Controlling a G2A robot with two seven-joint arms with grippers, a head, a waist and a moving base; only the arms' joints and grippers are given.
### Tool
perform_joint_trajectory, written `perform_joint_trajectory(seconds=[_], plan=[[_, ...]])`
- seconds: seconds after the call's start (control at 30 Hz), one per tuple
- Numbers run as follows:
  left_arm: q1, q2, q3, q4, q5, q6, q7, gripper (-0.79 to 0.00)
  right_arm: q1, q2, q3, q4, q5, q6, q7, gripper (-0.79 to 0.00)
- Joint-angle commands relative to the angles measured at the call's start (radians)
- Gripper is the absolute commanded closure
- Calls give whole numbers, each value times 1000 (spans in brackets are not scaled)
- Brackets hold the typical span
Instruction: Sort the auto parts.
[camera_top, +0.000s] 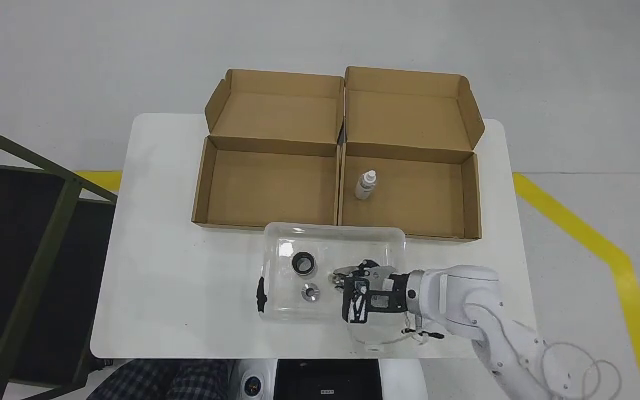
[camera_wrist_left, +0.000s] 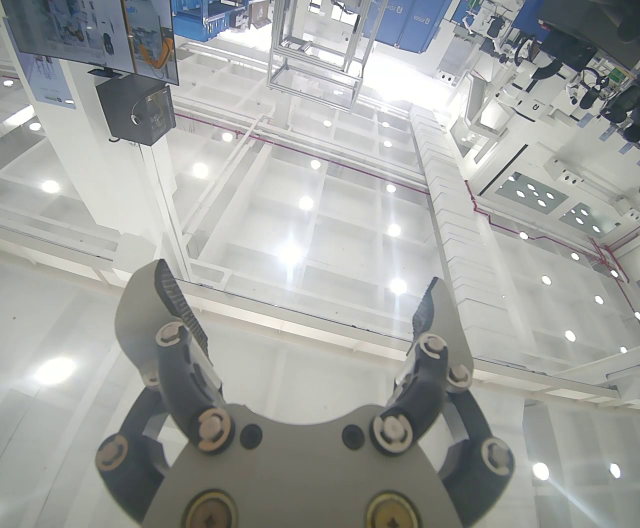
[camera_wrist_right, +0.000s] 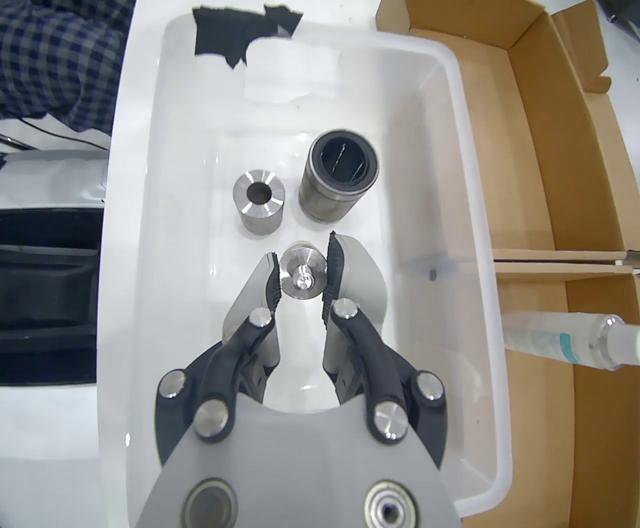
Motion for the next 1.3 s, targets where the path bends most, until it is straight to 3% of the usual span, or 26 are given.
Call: perform_joint_trajectory(seconds=[0.0, 0.17, 0.57, 1.27], plan=[[0, 0, 0, 0, 0, 0, 0, -785, 13, -3, 2, 7, 42, 20, -23, 0], [0, 0, 0, 0, 0, 0, 0, -785, 21, -7, 31, 14, 129, 94, -102, 0], [0, 0, 0, 0, 0, 0, 0, -785, 21, -3, 114, -11, 367, 94, -218, 0], [0, 0, 0, 0, 0, 0, 0, -785, 2, 5, 238, -137, 502, 94, -342, 0]])
